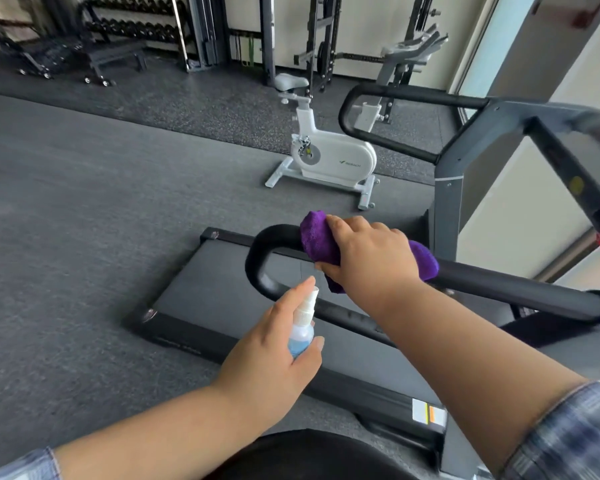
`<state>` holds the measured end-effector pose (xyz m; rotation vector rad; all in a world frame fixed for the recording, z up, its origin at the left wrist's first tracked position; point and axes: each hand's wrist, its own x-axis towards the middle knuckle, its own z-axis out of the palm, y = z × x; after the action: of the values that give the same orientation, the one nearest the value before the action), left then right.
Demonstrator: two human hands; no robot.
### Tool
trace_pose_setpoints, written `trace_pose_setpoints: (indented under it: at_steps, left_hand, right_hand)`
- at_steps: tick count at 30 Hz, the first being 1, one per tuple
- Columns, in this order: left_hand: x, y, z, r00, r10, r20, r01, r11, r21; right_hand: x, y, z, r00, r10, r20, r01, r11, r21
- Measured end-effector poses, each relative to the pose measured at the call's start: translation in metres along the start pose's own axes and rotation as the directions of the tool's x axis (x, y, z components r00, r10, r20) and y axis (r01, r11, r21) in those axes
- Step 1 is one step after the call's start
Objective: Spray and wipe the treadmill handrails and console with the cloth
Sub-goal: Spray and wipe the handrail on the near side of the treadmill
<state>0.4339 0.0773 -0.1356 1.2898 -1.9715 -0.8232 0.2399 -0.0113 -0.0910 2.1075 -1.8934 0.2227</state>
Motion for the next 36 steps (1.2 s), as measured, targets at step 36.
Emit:
trace_pose_setpoints:
  at_steps: [36]
  left_hand:
    - [0.019, -0.115, -0.107, 0.955, 0.259, 0.148, -0.199, 0.923, -0.329]
  right_hand:
    - [0.062, -0.107, -0.011, 0.954, 0.106, 0.282, -0.065, 0.987, -0.149]
